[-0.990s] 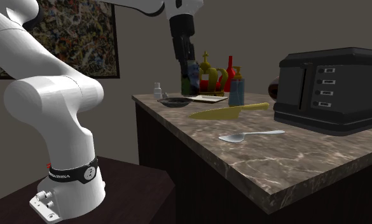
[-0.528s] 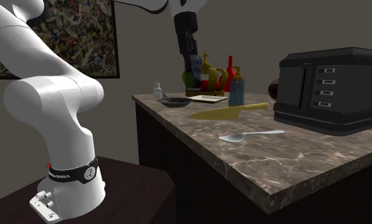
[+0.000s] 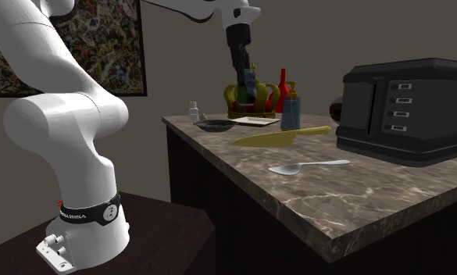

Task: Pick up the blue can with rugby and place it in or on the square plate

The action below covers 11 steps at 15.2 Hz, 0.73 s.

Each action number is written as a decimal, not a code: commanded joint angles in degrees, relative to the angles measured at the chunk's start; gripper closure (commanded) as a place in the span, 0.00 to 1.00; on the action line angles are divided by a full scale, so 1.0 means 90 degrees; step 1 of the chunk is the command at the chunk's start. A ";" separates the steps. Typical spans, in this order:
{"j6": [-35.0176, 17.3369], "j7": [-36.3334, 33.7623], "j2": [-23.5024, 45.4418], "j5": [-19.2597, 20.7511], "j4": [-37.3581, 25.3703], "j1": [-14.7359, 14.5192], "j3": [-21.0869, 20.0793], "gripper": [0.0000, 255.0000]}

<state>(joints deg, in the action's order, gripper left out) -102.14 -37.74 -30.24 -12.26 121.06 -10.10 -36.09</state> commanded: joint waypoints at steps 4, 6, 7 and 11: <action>0.0015 -0.0999 0.1051 0.0392 -0.1075 0.0274 -0.1020 1.00; 0.0048 -0.1460 0.1583 0.0715 -0.1558 0.0416 -0.1498 1.00; 0.0077 -0.1719 0.1888 0.0930 -0.1815 0.0486 -0.1762 1.00; 0.0388 -0.3059 0.3572 0.2379 -0.2990 0.0463 -0.2864 1.00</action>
<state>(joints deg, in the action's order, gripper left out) -99.47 -61.65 -2.47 5.00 96.97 -5.58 -59.38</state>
